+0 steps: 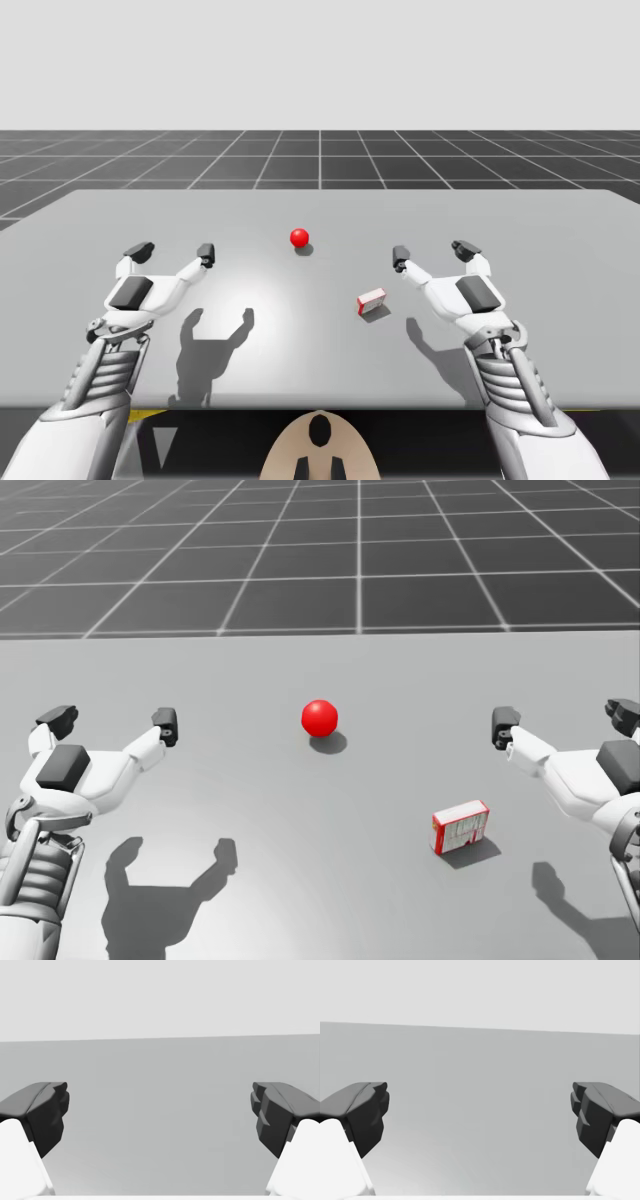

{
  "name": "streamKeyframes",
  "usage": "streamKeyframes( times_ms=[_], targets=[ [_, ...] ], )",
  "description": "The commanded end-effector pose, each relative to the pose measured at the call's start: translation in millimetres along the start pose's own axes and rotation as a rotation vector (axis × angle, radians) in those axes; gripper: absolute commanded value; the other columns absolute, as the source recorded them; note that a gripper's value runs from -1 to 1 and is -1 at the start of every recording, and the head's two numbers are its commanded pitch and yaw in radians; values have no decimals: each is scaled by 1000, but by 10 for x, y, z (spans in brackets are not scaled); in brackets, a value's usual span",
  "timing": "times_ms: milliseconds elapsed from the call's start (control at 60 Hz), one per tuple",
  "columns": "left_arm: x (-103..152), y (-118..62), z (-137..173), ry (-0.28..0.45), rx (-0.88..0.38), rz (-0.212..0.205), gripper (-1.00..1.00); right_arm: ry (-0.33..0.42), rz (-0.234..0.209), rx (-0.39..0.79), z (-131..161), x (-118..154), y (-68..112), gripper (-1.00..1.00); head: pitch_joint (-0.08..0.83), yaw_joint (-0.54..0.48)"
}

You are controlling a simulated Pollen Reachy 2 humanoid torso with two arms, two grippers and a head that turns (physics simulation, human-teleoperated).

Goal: Watch the red light. When it turns green, pick up the object.

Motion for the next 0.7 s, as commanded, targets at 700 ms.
streamKeyframes(
  times_ms=[700],
  targets=[
    [6,-1,3,-1,-1,1,-1000,-2,-1,-5,-4,-5,5,-1000,556,-9]
  ],
)
